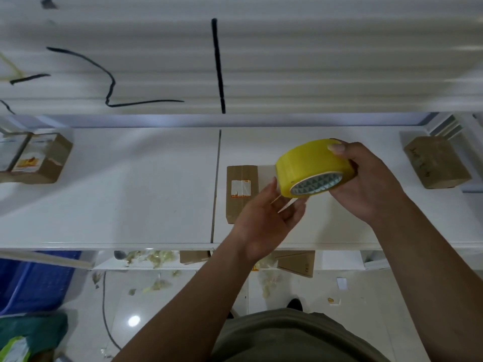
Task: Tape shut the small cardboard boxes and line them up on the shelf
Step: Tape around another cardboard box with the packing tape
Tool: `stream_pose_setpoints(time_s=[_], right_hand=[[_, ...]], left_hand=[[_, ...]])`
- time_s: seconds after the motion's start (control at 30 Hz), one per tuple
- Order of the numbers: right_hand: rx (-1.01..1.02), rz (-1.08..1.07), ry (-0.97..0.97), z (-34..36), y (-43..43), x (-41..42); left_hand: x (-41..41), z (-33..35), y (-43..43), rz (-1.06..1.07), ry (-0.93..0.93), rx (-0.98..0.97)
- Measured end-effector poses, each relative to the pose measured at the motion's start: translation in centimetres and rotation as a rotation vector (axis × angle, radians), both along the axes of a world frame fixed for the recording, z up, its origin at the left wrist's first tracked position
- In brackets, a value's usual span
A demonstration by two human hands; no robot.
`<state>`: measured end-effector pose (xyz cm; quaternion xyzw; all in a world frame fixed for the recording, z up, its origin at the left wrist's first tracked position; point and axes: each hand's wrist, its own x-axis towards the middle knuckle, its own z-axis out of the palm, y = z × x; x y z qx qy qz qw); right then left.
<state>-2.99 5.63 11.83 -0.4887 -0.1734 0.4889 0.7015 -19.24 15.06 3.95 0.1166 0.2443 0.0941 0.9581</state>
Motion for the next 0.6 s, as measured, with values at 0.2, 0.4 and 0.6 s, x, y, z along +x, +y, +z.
stream_pose_setpoints(time_s=[0.2, 0.4, 0.6], right_hand=[[-0.043, -0.098, 0.077, -0.5, -0.7, 0.7], [-0.018, -0.030, -0.066, -2.0, -0.6, 0.3], [-0.711, -0.064, -1.171, -4.4, -0.1, 2.8]], left_hand=[[-1.2, -0.2, 0.3, 0.063, 0.091, 0.195], [-2.6, -0.6, 0.4, 0.264, 0.405, 0.479], [-6.6, -0.5, 8.1, 0.366, 0.738, 1.008]])
